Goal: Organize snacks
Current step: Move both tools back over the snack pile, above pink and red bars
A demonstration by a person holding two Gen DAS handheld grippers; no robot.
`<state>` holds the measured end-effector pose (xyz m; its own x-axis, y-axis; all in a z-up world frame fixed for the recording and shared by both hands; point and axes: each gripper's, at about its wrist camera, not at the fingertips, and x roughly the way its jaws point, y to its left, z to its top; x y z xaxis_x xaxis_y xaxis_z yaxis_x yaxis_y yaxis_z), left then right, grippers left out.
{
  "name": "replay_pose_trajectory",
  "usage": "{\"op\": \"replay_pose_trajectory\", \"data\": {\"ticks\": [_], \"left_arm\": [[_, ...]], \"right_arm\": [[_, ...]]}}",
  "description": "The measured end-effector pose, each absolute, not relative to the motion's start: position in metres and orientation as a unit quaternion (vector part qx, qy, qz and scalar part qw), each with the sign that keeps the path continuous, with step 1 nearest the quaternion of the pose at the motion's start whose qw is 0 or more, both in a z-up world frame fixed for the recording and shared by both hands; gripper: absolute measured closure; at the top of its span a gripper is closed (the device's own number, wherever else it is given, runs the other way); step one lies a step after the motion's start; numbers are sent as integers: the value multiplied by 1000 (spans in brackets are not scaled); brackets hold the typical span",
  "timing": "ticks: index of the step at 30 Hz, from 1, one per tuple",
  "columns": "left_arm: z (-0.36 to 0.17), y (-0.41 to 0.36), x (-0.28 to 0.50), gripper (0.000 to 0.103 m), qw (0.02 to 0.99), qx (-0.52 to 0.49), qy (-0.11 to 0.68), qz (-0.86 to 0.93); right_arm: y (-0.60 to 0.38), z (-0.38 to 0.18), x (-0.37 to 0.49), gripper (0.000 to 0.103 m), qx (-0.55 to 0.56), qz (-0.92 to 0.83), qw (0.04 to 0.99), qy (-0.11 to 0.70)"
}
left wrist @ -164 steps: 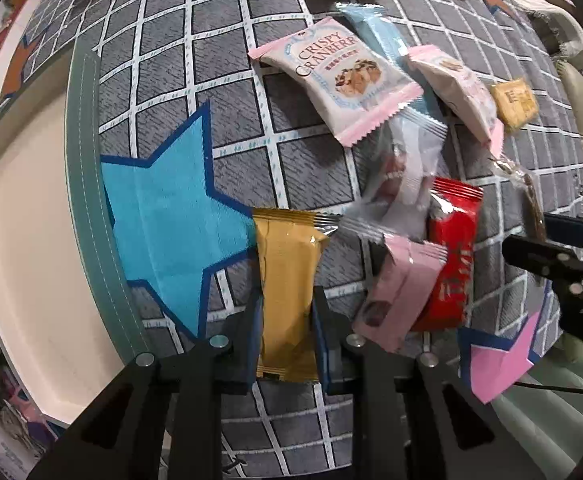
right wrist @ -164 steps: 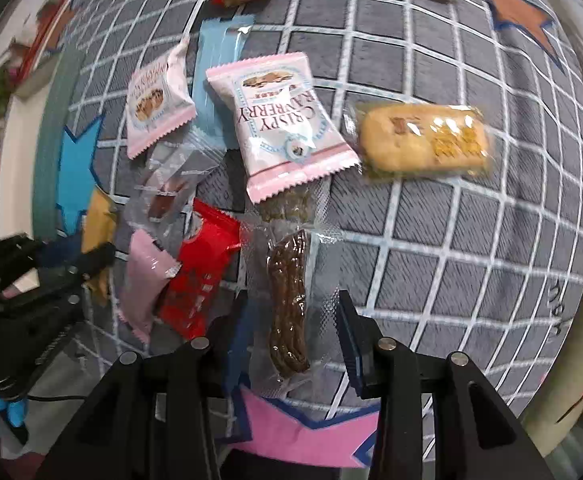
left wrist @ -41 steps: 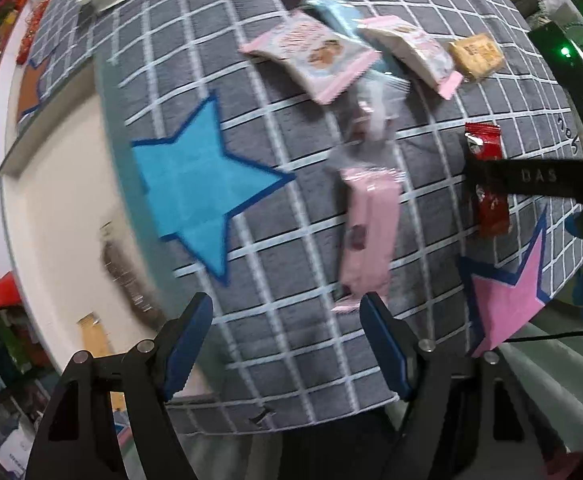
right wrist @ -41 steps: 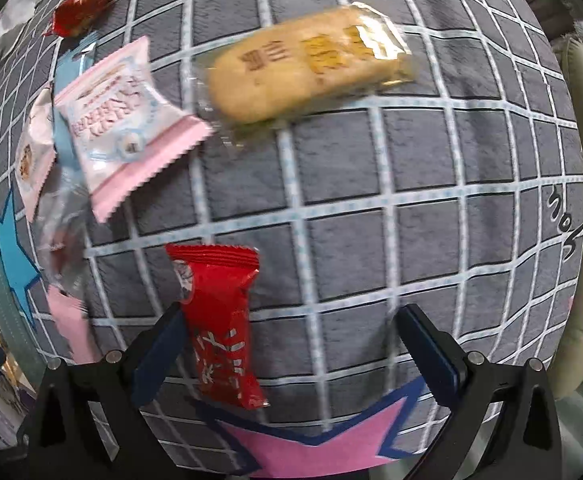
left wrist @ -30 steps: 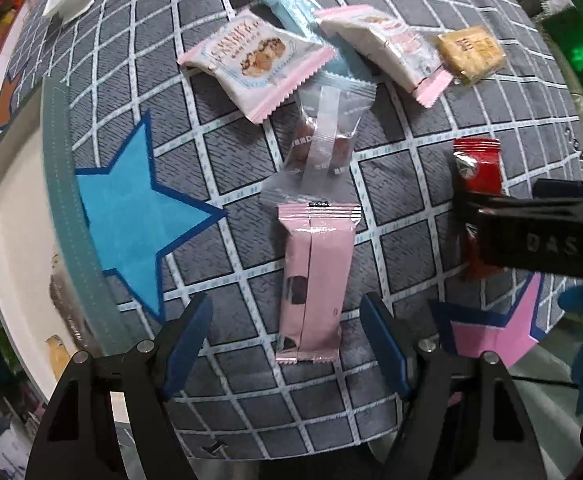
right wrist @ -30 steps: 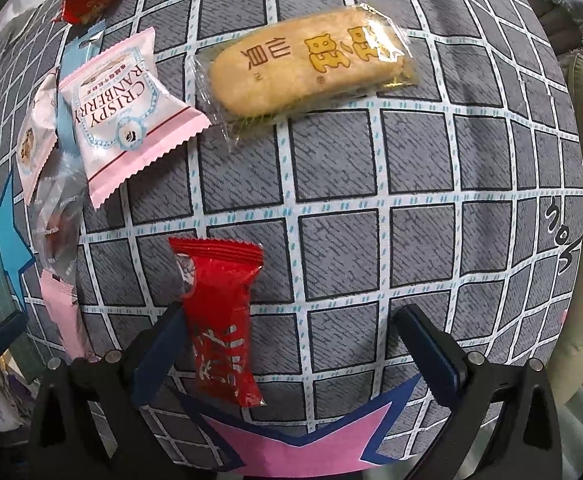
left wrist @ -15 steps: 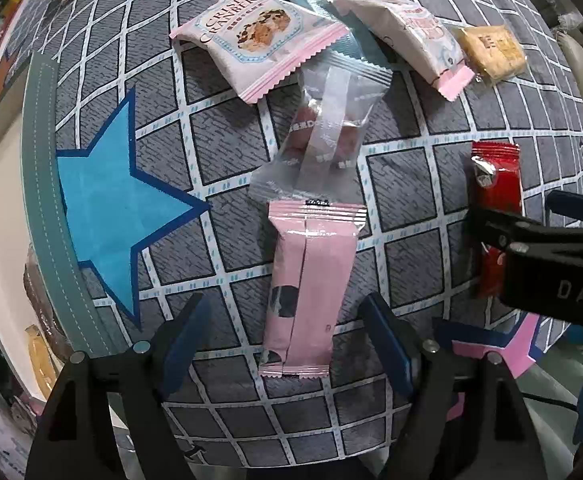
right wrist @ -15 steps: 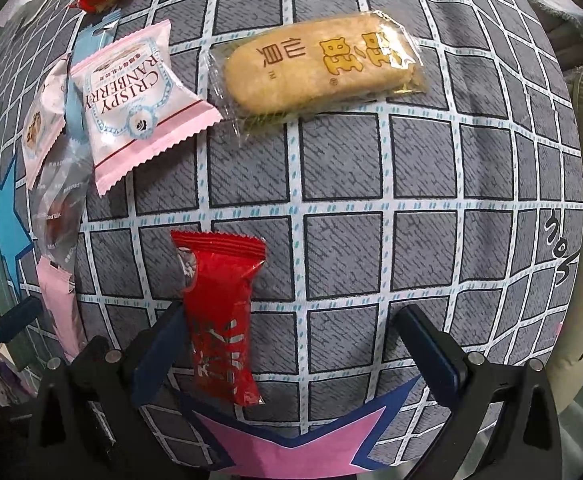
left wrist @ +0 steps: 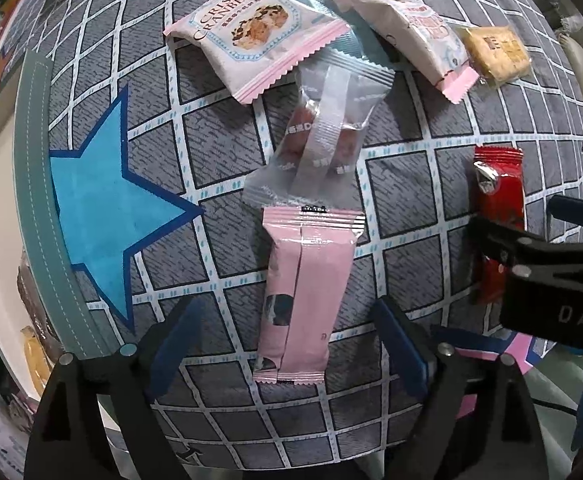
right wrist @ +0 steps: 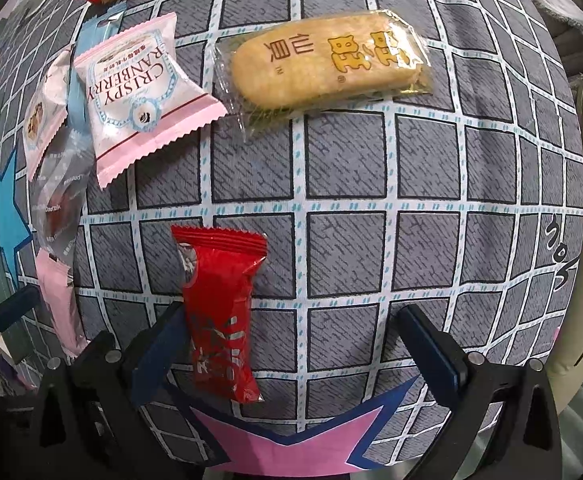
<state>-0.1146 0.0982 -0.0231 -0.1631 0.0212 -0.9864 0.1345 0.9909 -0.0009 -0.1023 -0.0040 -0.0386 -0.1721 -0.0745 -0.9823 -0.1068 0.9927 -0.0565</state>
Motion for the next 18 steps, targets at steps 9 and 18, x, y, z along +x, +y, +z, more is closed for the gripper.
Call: {"op": "replay_pose_trajectory", "data": {"ticks": [9,18], "left_arm": [[-20,95,-116,10,653,62,753,-48],[-22,95,-118,10,659,66,747,-51]], "right_arm": [[-4,-37,-103,0,-61,17,648,759],[-5,-31,-112,0,-62,22,675,735]]}}
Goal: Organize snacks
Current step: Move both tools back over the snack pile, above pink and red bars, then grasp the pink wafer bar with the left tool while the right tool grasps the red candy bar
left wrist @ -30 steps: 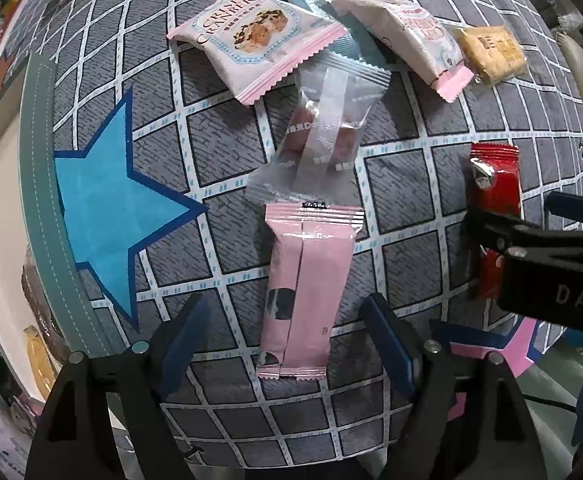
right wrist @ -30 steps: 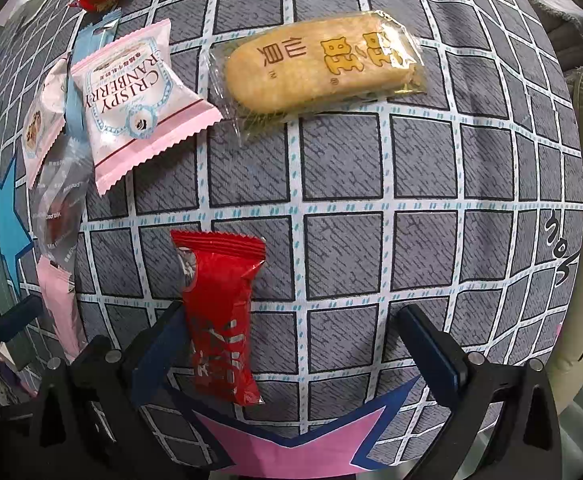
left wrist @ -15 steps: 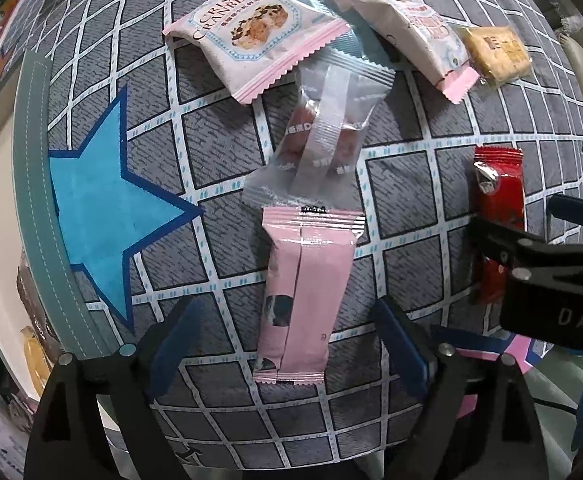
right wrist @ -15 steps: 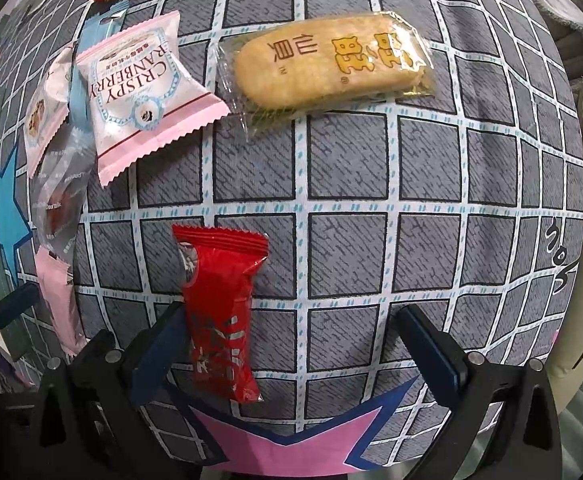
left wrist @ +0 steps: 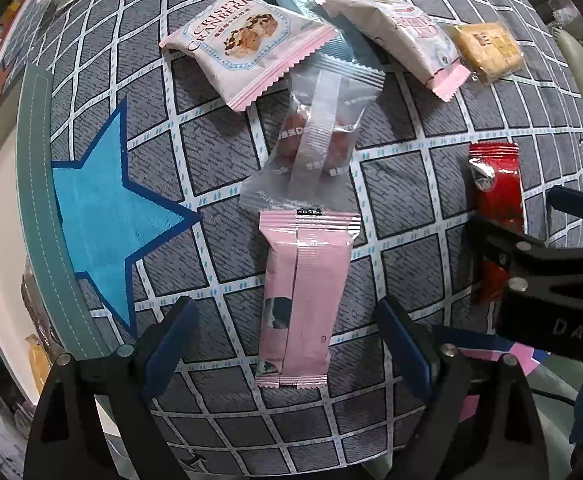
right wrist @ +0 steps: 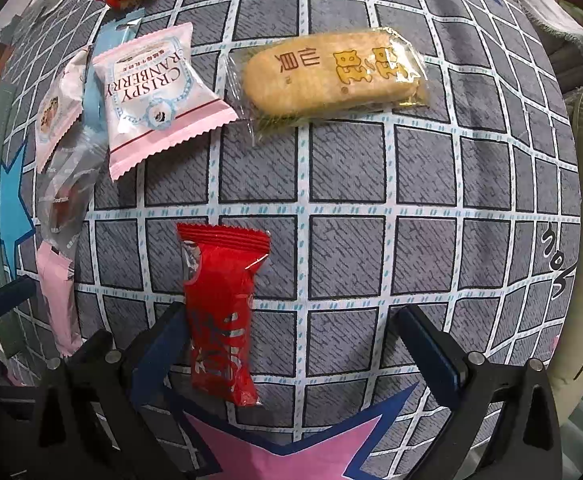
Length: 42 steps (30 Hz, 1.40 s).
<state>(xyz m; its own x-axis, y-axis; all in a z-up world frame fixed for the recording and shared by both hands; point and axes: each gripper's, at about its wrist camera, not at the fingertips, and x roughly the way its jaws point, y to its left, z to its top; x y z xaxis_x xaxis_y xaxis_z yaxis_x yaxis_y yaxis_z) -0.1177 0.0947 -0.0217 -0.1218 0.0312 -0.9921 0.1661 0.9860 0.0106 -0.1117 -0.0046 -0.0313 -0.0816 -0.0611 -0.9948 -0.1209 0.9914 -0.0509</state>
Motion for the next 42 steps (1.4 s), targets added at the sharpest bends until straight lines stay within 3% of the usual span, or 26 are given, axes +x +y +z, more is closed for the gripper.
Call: {"op": "replay_pose_trajectory", "data": {"ticks": [17,20,22,23,27,30,36,42], "left_arm": [[-23,101,-119,4,660,62,747,-51],[-20,94,-121,10,662,70,744,-59],[-17,90,-122,25,661,67,744,-68],[-15,89,-122,30,663,69,742,-69],[-9,87,-121,77,670,79,734,-84],[-8,96,-121,78,666,59,737,-98],[11,127,-124,78,679,39,727,-93],[46,168,-121,78,705,0,704,-87]], "right_arm": [[-3,-33,-106,0,-64,26,665,744],[1,-36,-102,2,-70,30,650,756],[6,-32,-104,11,-81,40,652,753],[10,-29,-105,21,-87,46,654,750],[16,-21,-104,57,-100,55,657,745],[8,-17,-97,80,-61,60,654,752],[-9,-4,-90,80,19,88,642,761],[10,23,-80,80,25,128,644,754]]}}
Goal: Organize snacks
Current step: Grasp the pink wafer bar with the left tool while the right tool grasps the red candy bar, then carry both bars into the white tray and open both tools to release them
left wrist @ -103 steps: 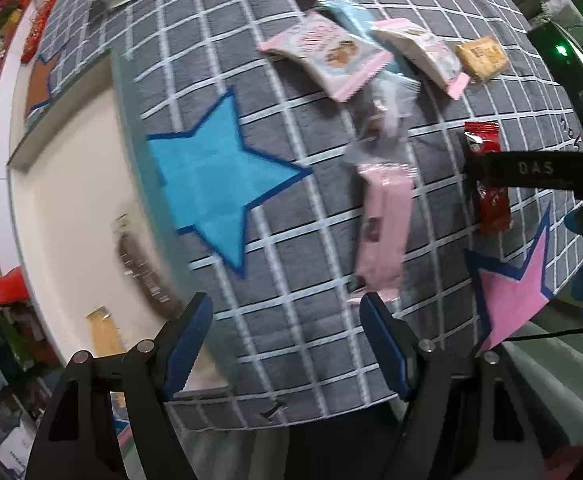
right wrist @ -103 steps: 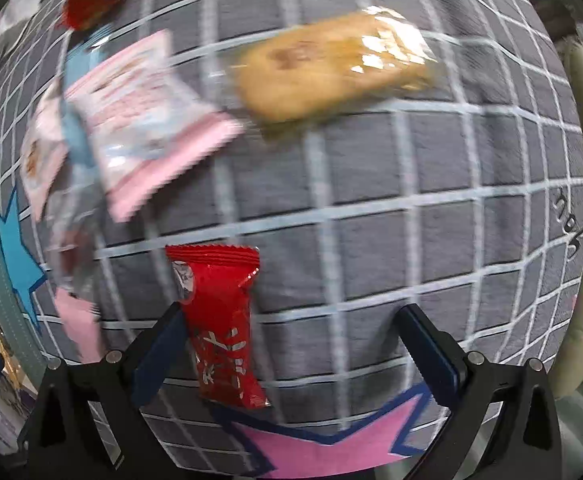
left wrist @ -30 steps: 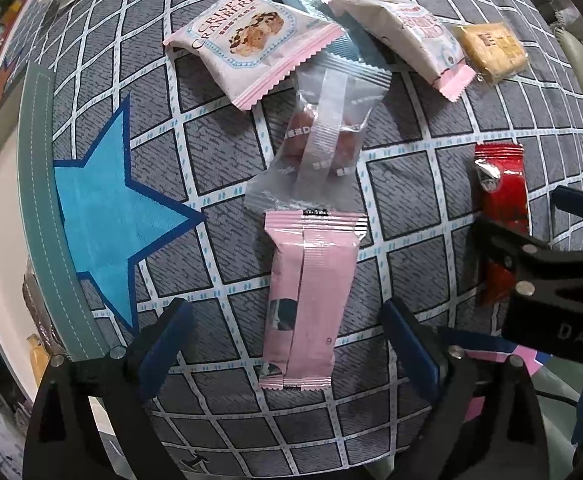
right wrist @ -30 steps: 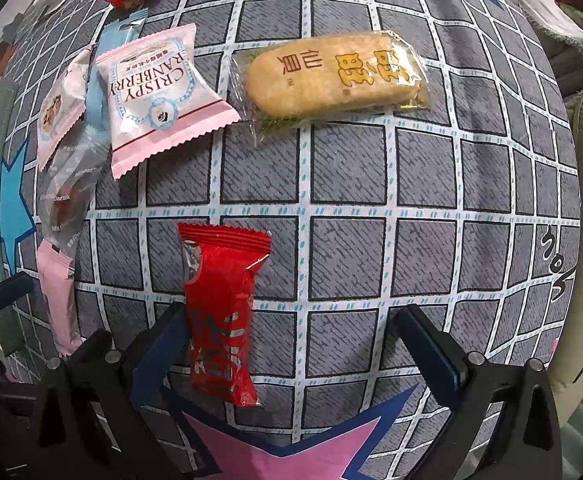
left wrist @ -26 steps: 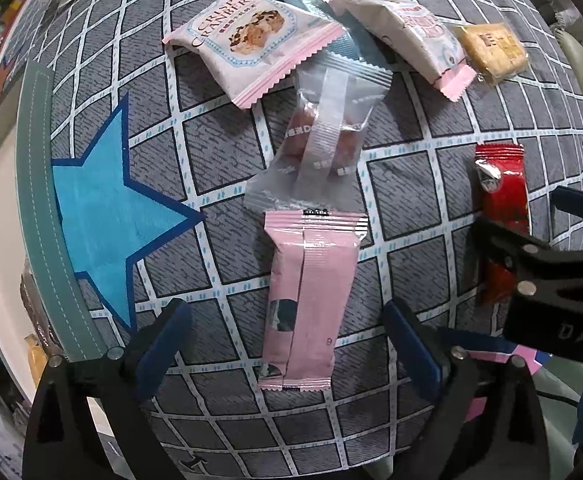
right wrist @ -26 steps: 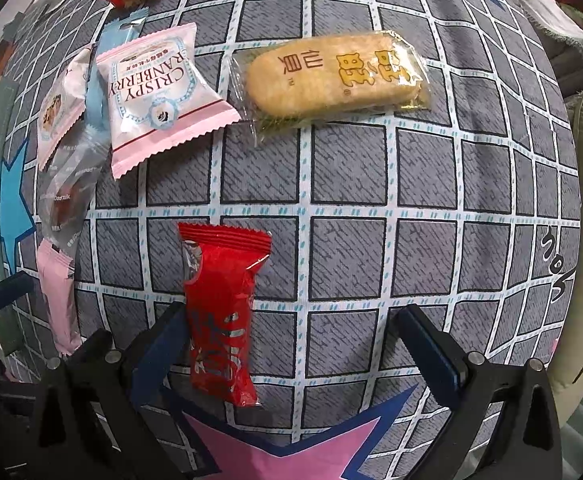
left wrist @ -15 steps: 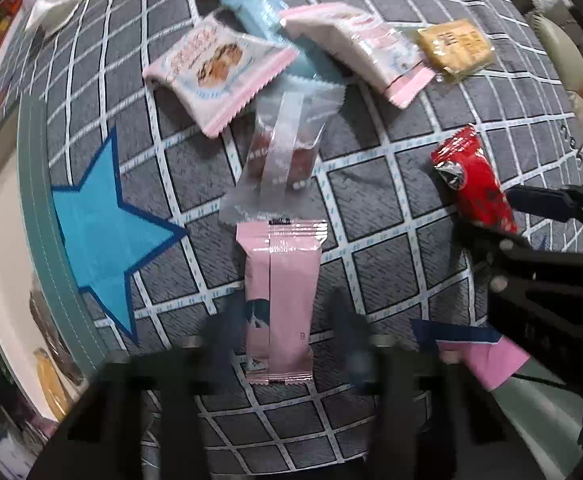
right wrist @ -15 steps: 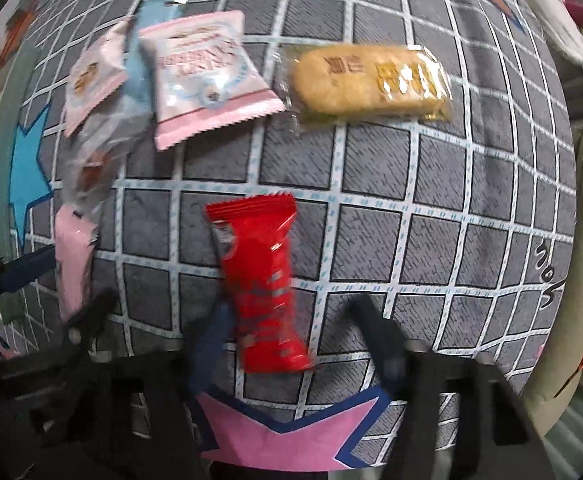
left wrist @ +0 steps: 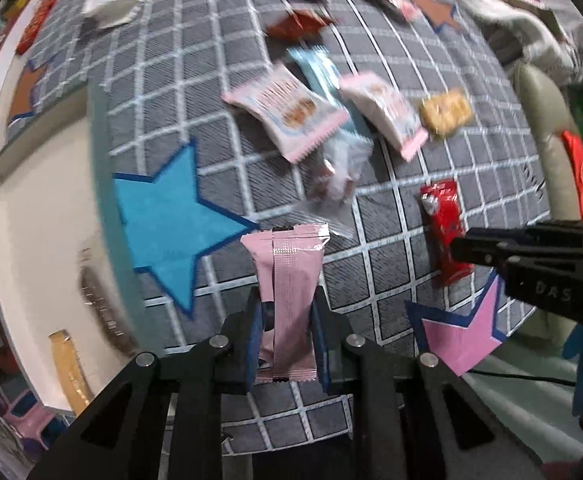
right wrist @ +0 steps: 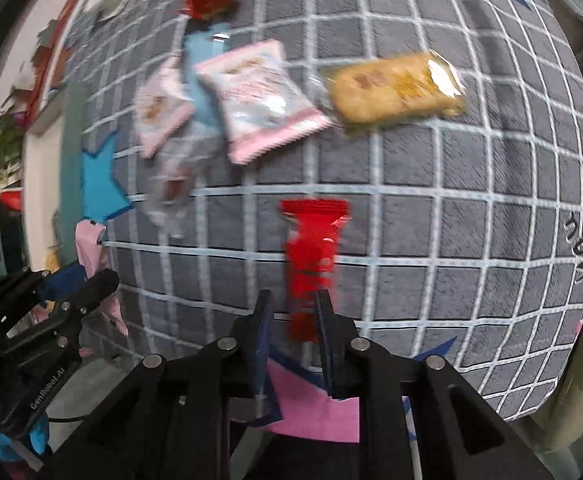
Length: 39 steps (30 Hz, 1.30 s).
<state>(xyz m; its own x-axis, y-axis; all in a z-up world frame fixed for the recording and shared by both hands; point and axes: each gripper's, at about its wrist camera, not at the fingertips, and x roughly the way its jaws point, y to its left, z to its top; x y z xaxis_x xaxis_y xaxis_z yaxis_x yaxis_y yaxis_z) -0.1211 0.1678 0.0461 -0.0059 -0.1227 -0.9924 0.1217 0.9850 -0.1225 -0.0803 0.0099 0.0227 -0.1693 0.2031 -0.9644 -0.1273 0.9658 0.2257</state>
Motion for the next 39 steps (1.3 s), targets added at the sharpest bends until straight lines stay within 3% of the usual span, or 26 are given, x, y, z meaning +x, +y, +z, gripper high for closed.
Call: {"op": "replay_pose_trajectory", "data": {"ticks": [10,11,14,17,21,25,27,39], "left_arm": [[74,234,-131,78,725,-40,686,-44],[75,240,-132,78,726,-41,685,-45],[73,245,-131,78,723,-41,688,-42],[73,249,-131,78,723,-51,688,-32],[77,257,-132,78,722,-55,689,-18],[80,270,-132,78,722,-55,690,-7],[80,278,-131,78,722,-55,690,0],[79,326,-136,78,723,-85,684,44]], "right_arm": [[64,49,-67,80,-5,164,655,737],[66,45,-67,76,-11,154,653,741],[43,32,-71,26,-38,100,656,747],[15,15,-72,27,-45,68,647,758],[-5,-15,-73,48,-48,34,628,776],[-6,-22,-74,54,-61,25,631,773],[1,-22,-76,81,-74,34,631,771],[102,32,-91,82,-37,168,637,751]]}}
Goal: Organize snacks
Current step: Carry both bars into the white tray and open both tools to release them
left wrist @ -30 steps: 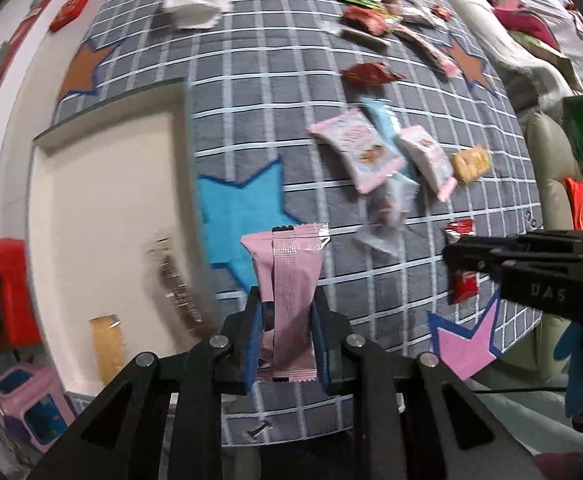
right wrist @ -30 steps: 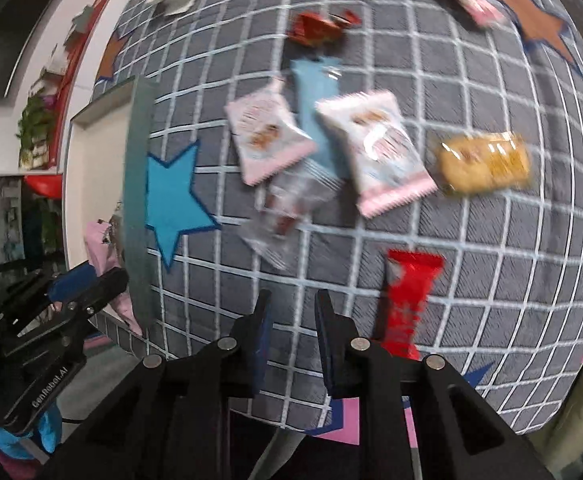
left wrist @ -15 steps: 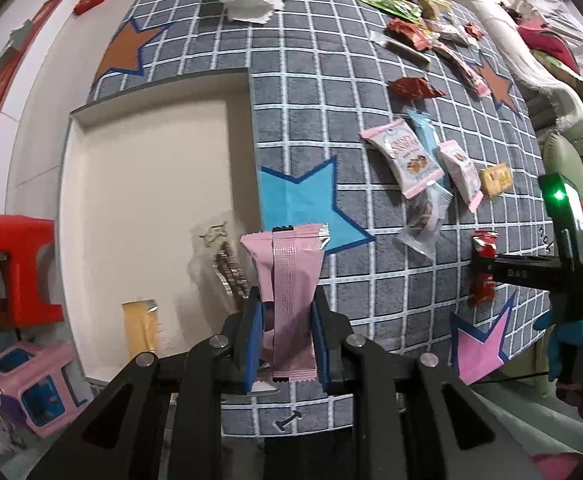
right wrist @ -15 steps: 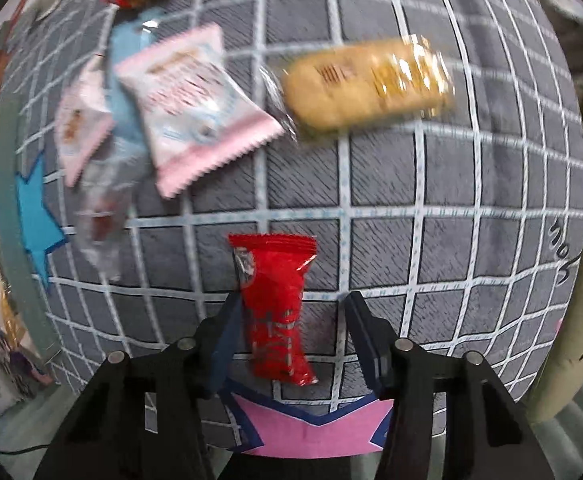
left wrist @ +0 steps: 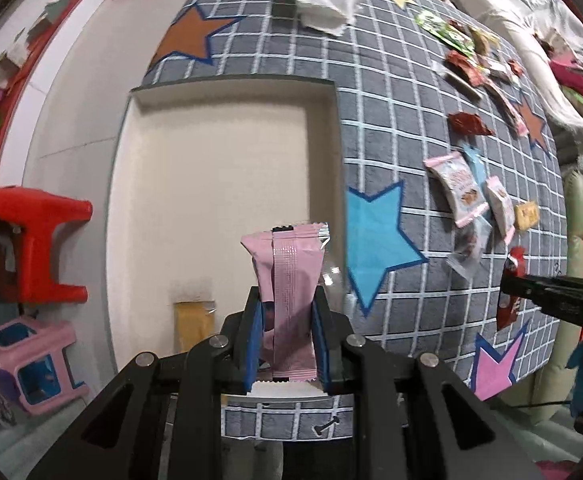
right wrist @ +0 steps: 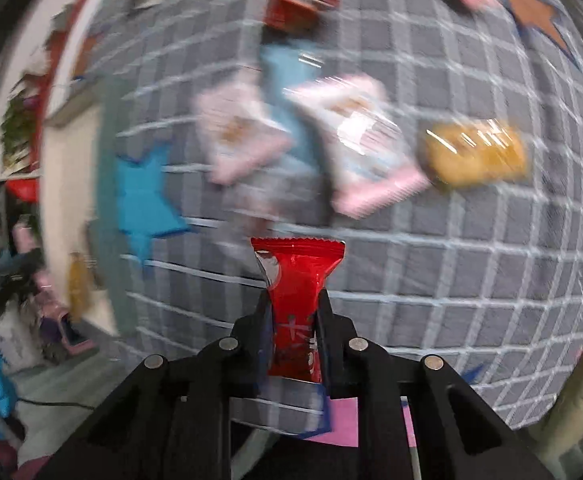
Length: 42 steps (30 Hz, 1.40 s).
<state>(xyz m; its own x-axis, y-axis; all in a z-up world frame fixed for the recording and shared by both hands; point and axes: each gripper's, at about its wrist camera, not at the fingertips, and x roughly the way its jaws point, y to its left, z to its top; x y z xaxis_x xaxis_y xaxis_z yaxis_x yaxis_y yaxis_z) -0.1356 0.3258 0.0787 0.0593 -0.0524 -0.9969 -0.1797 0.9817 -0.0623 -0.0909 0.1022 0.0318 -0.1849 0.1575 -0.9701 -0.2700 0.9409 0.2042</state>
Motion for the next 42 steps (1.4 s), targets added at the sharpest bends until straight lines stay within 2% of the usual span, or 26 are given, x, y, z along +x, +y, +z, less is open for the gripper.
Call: {"op": "replay_pose_trajectory", "data": {"ticks": [9,14,17,21,22,23,24,25,31,32,33,34,42], "left_arm": [[62,352,-154,78,710,-93,695,63],[53,359,-162,77,704,-93,701,66],[51,359,-165,69,701,-93,704,61],[49,358,-169,42,700,-86,706,63],[49,358,-170,35,700,-83,706,67],[49,358,-170,32,701,-83,705,70],[49,358,-170,28,701,-84,704,71],[49,358,-170,27,702,-85,704,72],[55,345,-164,25,706,-72,702,63],[56,340,-161,25,707,-71,702,56],[58,335,-159,25,706,-73,703,46],[58,331,-155,25,706,-73,703,39],[67,276,-129,24,705,-27,708,-16]], "right_arm": [[237,38,-102,82,-72,281,614,734],[277,25,-109,82,-80,300,598,739],[289,16,-113,81,-43,291,599,745],[293,15,-113,80,-49,284,597,749],[291,15,-113,78,-48,282,597,749],[289,14,-113,56,-47,279,599,749],[284,16,-113,24,-47,273,604,747],[275,20,-113,15,-47,267,613,742],[226,18,-110,14,-29,217,622,751],[214,16,-110,12,-23,204,624,754],[200,13,-110,2,-14,189,625,757],[186,11,-110,0,-2,176,627,759],[69,-18,-120,0,74,69,615,782]]}}
